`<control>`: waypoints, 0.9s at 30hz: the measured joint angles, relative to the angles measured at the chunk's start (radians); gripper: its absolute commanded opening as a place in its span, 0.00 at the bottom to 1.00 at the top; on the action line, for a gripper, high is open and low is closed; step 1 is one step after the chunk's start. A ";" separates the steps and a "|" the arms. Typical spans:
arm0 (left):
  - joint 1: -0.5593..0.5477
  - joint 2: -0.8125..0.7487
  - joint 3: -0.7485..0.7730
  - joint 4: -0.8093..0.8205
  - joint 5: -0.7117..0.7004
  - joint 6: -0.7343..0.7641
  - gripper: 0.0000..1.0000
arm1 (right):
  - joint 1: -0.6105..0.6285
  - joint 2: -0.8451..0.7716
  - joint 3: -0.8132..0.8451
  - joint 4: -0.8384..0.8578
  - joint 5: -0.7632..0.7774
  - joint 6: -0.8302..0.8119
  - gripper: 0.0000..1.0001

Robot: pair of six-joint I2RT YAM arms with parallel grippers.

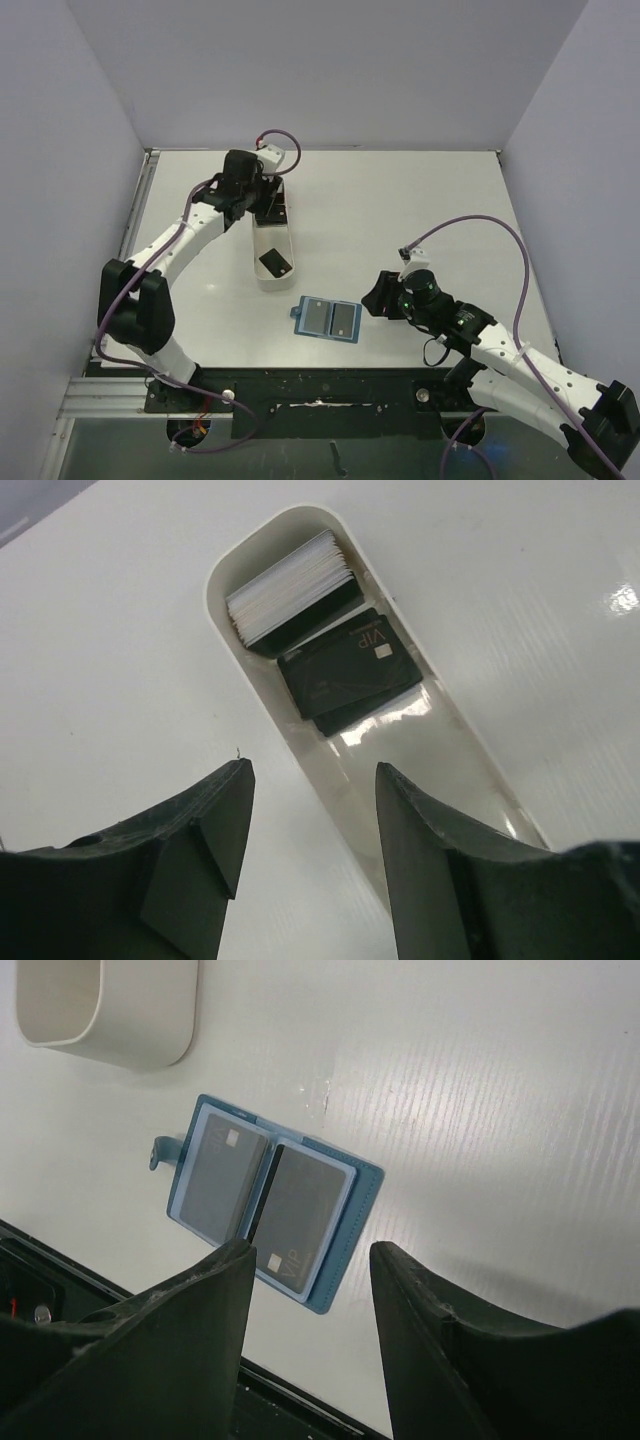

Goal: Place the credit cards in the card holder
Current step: Pick up the credit card from the storage box.

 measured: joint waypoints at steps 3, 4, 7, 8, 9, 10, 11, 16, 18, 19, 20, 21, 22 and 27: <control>0.047 0.057 0.038 0.002 0.048 0.093 0.50 | 0.001 0.000 0.000 -0.014 0.002 0.004 0.50; 0.061 0.073 0.047 0.004 0.058 0.127 0.50 | 0.001 0.000 0.000 -0.020 0.005 0.007 0.50; 0.081 0.110 0.073 0.002 0.088 0.232 0.51 | 0.001 0.002 0.004 -0.039 0.012 0.013 0.50; 0.082 0.122 0.082 0.004 0.095 0.261 0.51 | 0.001 0.004 0.006 -0.043 0.013 0.014 0.50; 0.082 0.135 0.092 0.004 0.105 0.294 0.51 | 0.002 0.009 0.011 -0.049 0.015 0.015 0.50; 0.082 0.146 0.098 0.005 0.117 0.319 0.51 | 0.002 0.016 0.019 -0.053 0.016 0.016 0.50; 0.082 0.158 0.106 0.004 0.129 0.340 0.50 | 0.002 0.024 0.028 -0.058 0.019 0.016 0.50; 0.082 0.238 0.126 0.031 0.158 0.412 0.53 | 0.002 0.060 0.090 -0.075 0.052 0.023 0.50; 0.085 0.263 0.129 0.050 0.164 0.431 0.53 | 0.002 0.060 0.095 -0.079 0.064 0.031 0.50; 0.087 0.277 0.137 0.055 0.167 0.436 0.52 | 0.002 0.060 0.095 -0.080 0.070 0.035 0.50; 0.090 0.298 0.151 0.060 0.168 0.443 0.52 | 0.002 0.060 0.095 -0.084 0.075 0.038 0.50; 0.093 0.320 0.166 0.064 0.167 0.449 0.53 | 0.002 0.060 0.095 -0.090 0.080 0.040 0.49; 0.096 0.341 0.183 0.066 0.167 0.455 0.53 | 0.002 0.060 0.095 -0.095 0.086 0.041 0.49; 0.106 0.399 0.211 0.080 0.166 0.482 0.53 | 0.002 0.060 0.101 -0.114 0.113 0.045 0.49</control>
